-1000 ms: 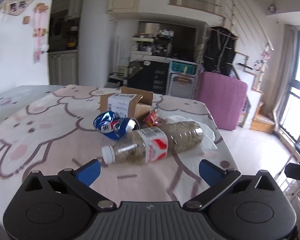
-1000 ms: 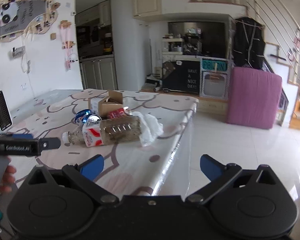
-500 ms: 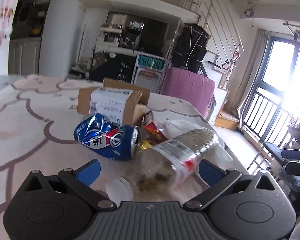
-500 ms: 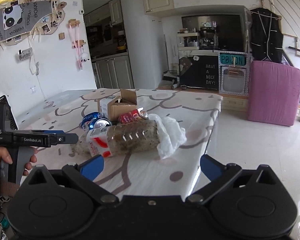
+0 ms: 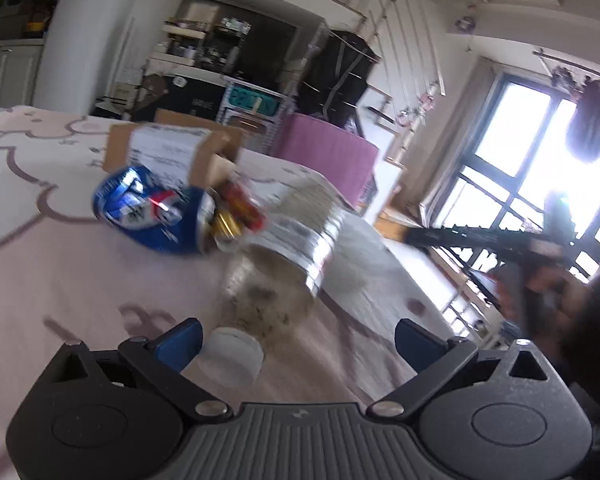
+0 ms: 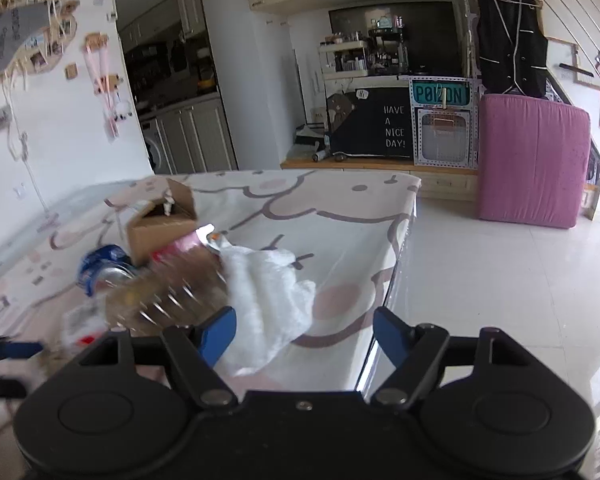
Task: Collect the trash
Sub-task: 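Grasp the clear plastic bottle by its cap end with the left gripper, then grasp the white tissue with the right gripper while the left gripper lifts the bottle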
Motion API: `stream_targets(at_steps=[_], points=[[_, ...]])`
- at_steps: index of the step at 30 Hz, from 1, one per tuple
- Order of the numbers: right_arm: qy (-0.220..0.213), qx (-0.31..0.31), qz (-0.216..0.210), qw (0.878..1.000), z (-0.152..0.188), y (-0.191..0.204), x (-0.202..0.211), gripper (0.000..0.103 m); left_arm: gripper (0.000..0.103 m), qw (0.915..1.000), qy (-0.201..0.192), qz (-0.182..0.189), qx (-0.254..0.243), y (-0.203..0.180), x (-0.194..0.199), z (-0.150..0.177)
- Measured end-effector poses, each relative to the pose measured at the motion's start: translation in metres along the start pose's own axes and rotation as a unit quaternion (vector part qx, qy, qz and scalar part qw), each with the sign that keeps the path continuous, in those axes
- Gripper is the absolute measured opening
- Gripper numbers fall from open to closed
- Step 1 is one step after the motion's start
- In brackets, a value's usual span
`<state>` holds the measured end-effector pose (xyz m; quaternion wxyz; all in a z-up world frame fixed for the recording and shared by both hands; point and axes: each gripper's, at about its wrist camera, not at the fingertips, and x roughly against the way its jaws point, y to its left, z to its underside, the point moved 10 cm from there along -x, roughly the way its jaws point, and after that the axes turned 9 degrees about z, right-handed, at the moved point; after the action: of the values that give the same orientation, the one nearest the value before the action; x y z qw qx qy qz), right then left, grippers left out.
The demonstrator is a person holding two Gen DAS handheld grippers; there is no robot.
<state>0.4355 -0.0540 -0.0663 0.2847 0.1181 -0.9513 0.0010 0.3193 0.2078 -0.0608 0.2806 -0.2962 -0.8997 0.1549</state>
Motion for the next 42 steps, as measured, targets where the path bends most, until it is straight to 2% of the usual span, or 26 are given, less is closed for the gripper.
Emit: stream_targets(at_steps=[4,7,11,15,17,19,20,21,22,24,28,32,37,42], points=[[0.012,0.042,-0.008,0.999,0.004,0.009,-0.021,0.076,0.098,0.9999,0.013,0.007,-0.006,-0.02,0.002,0.014],[0.025,0.042,-0.032,0.998,0.005,0.018,-0.031,0.076,0.097,0.9996,0.012,-0.024,-0.012,-0.023,-0.001,0.013],[0.034,0.035,-0.056,0.997,0.005,0.036,-0.04,0.076,0.087,0.9954,0.011,-0.089,-0.034,-0.017,-0.009,0.009],[0.037,0.072,-0.036,0.996,0.013,0.051,-0.056,0.076,0.076,0.9923,0.003,-0.119,-0.034,-0.008,-0.015,0.005],[0.038,0.085,-0.028,0.995,0.017,0.056,-0.061,0.068,0.069,0.9915,-0.001,-0.127,-0.031,-0.004,-0.015,0.004],[0.036,0.091,-0.027,0.995,0.02,0.058,-0.06,0.044,0.058,0.9899,-0.005,-0.139,-0.029,-0.001,-0.014,0.004],[0.034,0.093,-0.027,0.995,0.021,0.059,-0.058,0.038,0.049,0.9891,-0.007,-0.144,-0.029,0.001,-0.014,0.003],[0.033,0.096,-0.028,0.994,0.022,0.059,-0.055,0.027,0.049,0.9888,-0.008,-0.147,-0.026,0.001,-0.014,0.002],[0.033,0.1,-0.03,0.994,0.024,0.06,-0.052,0.016,0.048,0.9889,-0.007,-0.146,-0.023,0.001,-0.014,0.003],[0.039,0.106,-0.031,0.993,0.028,0.06,-0.042,0.008,0.045,0.988,-0.001,-0.153,-0.025,-0.002,-0.014,0.004],[0.051,0.104,-0.036,0.993,0.038,0.058,-0.013,0.006,0.042,0.9859,0.008,-0.164,-0.03,-0.013,-0.012,0.011],[0.063,0.093,-0.06,0.992,0.055,0.059,0.026,0.006,0.041,0.9842,0.014,-0.175,-0.024,-0.026,-0.004,0.021],[0.075,0.094,-0.111,0.987,0.086,0.067,0.086,0.005,0.041,0.9811,0.016,-0.192,-0.016,-0.046,0.015,0.038],[0.099,0.101,-0.138,0.98,0.125,0.069,0.132,0.005,0.041,0.9765,0.027,-0.213,-0.013,-0.068,0.038,0.059]])
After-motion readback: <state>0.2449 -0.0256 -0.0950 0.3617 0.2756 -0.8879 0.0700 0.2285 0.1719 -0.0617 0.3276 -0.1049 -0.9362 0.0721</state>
